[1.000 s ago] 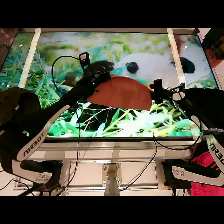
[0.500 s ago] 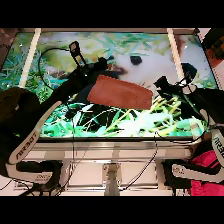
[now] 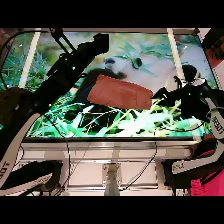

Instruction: Fold the clothes and pants, and hang the long-sleeved shirts on hangers.

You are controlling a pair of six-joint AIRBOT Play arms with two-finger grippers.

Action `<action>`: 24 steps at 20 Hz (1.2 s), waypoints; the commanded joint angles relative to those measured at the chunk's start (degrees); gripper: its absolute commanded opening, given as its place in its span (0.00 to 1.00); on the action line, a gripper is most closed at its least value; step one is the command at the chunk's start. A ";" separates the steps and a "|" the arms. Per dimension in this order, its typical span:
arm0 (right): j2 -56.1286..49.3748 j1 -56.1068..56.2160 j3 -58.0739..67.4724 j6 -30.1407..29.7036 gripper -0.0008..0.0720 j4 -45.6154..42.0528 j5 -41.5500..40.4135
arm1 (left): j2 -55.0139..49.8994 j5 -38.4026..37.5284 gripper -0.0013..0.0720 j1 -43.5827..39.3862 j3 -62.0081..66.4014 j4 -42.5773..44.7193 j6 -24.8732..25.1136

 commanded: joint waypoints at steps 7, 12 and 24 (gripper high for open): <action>-12.41 5.68 8.61 -2.51 0.86 3.17 5.90 | 1.84 0.04 0.94 -3.06 0.02 -0.07 0.02; -13.18 8.68 9.05 -2.56 0.44 4.26 4.74 | 1.84 0.02 0.94 -3.06 0.02 -0.07 0.04; -2.95 -3.17 22.47 11.37 0.03 -6.93 7.87 | 2.67 0.04 0.94 -3.06 0.04 -0.07 0.04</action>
